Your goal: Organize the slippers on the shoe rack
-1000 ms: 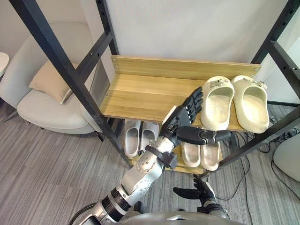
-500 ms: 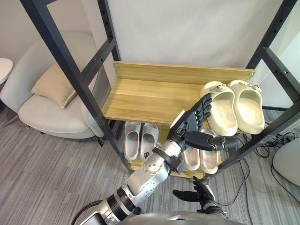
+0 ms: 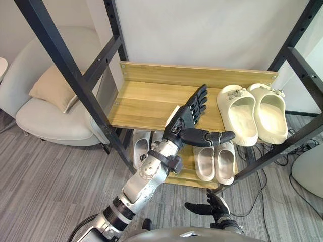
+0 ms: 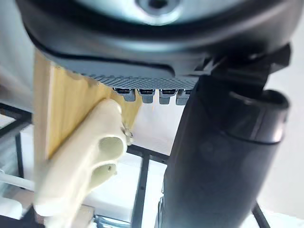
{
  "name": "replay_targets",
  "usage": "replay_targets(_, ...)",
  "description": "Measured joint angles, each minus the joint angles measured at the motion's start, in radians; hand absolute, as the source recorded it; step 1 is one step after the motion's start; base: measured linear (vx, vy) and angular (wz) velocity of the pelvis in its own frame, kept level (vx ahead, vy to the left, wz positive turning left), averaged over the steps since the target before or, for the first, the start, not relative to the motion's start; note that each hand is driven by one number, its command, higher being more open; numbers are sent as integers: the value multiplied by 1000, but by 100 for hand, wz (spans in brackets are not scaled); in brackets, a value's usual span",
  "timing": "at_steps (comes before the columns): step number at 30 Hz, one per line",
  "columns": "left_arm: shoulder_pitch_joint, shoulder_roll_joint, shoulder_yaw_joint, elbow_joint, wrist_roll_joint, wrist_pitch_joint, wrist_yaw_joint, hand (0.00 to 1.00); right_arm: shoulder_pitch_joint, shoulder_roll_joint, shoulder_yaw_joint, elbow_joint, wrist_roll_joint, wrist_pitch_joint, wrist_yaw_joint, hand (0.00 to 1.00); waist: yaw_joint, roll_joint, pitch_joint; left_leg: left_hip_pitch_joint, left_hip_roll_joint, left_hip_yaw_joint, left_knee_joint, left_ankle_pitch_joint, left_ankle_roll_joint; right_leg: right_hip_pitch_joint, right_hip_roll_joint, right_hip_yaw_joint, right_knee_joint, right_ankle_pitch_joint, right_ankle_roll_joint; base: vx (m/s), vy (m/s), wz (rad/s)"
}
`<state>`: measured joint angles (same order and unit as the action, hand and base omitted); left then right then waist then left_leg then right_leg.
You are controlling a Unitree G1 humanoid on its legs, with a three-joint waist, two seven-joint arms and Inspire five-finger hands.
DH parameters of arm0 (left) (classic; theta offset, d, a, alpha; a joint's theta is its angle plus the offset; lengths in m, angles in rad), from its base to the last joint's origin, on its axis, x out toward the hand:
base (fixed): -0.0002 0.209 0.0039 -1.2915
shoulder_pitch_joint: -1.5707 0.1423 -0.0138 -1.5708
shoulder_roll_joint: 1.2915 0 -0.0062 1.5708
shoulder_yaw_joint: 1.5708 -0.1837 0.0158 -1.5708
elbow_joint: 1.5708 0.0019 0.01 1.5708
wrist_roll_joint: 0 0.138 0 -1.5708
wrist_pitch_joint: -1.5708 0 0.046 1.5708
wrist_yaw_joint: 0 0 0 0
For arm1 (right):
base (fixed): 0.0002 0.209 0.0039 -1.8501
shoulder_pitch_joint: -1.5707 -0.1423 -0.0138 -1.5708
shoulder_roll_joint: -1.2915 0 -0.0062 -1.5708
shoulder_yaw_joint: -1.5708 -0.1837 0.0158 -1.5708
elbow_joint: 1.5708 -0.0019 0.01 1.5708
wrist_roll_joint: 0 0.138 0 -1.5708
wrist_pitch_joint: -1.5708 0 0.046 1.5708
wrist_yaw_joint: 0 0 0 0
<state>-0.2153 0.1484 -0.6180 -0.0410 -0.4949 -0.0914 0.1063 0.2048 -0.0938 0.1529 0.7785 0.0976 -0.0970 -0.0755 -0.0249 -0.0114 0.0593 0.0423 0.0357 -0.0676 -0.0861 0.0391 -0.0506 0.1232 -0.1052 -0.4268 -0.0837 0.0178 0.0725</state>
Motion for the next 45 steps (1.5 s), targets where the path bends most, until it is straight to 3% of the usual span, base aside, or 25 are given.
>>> replay_targets(3, 22, 42, 3, -107, -29, 8, -9, 100, 0, -1, -6, 3, 0, 0, 3, 100, 4, 1, 7, -5, -1, -3, 0, 0, 0, -3, -1, -3, 0, -2, 1, 28, 1, 5)
replay_targets(4, 97, 55, -11, -341, -164, 5, -99, 100, 5, -9, -3, 4, -20, 1, 28, 100, 21, 5, 6, 1, 1, -9, 0, -3, -2, -1, -1, -7, 19, -18, 2, 28, 0, 8)
replay_targets(7, 133, 72, -46, -368, -213, 5, -135, 100, 4, -14, 7, 11, -21, 1, 33, 100, 22, 6, 5, 7, 4, -10, 0, -4, -3, -1, -2, -7, 35, -28, 0, 5, 0, 2)
replay_targets(10, 145, 83, -67, -370, -220, 5, -142, 100, 2, -20, 9, 15, -21, 1, 33, 100, 24, 12, 1, 7, 5, -10, 0, -5, -3, -2, 0, -6, 36, -29, -1, 0, 0, 0)
replay_targets(12, 225, 85, -96, -371, -260, -4, -163, 100, 2, -22, 8, 16, -22, -1, 36, 100, 23, 18, -3, 5, 6, -9, 0, -7, -5, 0, 0, -6, 37, -33, -1, 0, 0, 0)
replay_targets(15, 345, 117, -152, -341, -360, 64, -244, 100, -3, -26, 8, 26, -41, -2, 45, 100, 36, 19, -3, 10, 8, -14, 2, -8, -6, 0, 1, -9, 47, -40, -1, 17, -14, 4)
replay_targets(21, 420, 171, -141, -204, -334, 93, -289, 100, -14, -32, 24, 32, -77, -2, 51, 100, 43, 24, -5, 16, 9, -19, 10, -8, -7, 3, -1, -12, 65, -46, -6, -23, -8, 1)
replay_targets(26, 487, 188, -97, -69, -216, 93, -313, 100, -15, -32, 24, 32, -79, -2, 54, 100, 43, 25, -6, 21, 11, -20, 11, -5, -6, 4, -1, -12, 68, -46, -6, -43, -7, 0)
replay_targets(32, 527, 176, -6, 88, -73, 93, -319, 100, -15, -31, 24, 32, -81, -2, 56, 100, 44, 21, -5, 21, 11, -20, 4, -4, -7, 2, 1, -13, 62, -45, -4, 0, 0, 0)
replay_targets(38, 526, 126, 167, 273, 73, 89, -276, 100, -17, -22, 23, 32, -81, -1, 62, 100, 45, 4, 5, 17, 10, -18, 1, -4, -7, 1, 2, -12, 56, -44, -3, 5, -2, 0)
replay_targets(45, 504, 33, 429, 553, 234, 57, -161, 100, -20, -5, 18, 31, -81, -1, 58, 100, 47, -12, 15, 19, 9, -4, 1, -5, -5, -3, 0, 1, 54, -40, 0, 0, 0, -5)
